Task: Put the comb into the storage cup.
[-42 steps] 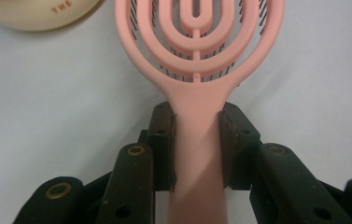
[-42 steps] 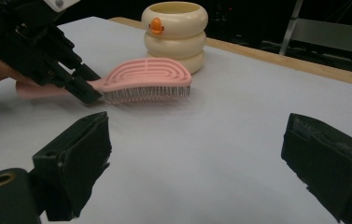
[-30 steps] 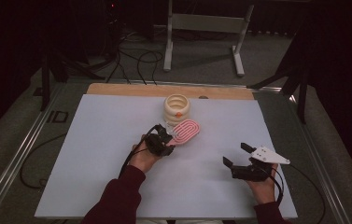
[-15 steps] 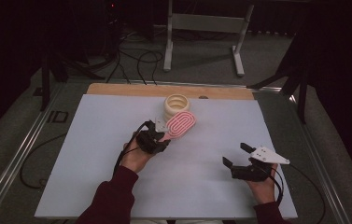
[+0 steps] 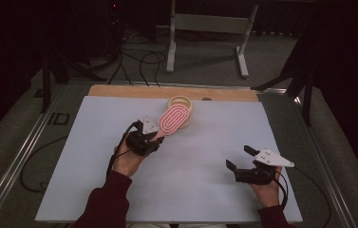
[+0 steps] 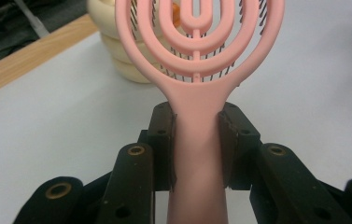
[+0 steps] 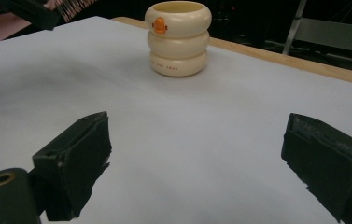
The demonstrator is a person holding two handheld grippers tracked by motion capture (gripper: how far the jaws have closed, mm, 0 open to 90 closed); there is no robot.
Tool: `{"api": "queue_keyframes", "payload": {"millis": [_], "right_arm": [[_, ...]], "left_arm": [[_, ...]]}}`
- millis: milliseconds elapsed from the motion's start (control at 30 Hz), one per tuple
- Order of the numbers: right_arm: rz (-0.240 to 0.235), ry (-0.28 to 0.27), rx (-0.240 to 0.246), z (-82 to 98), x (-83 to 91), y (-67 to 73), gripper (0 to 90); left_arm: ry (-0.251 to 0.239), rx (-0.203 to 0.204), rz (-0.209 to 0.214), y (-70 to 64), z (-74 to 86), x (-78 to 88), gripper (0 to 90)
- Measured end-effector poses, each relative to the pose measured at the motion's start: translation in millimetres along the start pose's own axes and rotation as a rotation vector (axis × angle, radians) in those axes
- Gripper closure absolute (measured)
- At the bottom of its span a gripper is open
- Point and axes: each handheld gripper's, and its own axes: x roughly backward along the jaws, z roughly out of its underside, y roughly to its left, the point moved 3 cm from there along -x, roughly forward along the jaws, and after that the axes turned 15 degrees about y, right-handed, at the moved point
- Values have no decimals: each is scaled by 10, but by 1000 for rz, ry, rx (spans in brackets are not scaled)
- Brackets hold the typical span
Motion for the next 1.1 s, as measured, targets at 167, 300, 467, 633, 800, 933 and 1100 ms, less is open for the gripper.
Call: {"api": "queue_keyframes", "payload": {"millis": [167, 300, 467, 633, 800, 933, 1100], "right_arm": [[2, -6, -1, -21, 18, 13, 78], [0, 3, 0, -17, -2, 18, 78], [-4, 17, 2, -11, -21, 22, 79], [-6, 21, 0, -19, -31, 32, 78], [-11, 20, 4, -73, -13, 67, 74], [-23, 53, 7, -105, -63, 100, 73], [-50, 78, 5, -174, -123, 147, 72]], "left_arm": [[-30, 27, -17, 75, 83, 60, 699], [-53, 41, -38, 116, 151, 110, 698], [-80, 59, -62, 155, 250, 150, 698], [-89, 77, -77, 206, 324, 168, 698], [-111, 72, -87, 221, 331, 209, 698], [-127, 66, -96, 214, 328, 229, 698], [-138, 61, -104, 208, 328, 250, 698]]}}
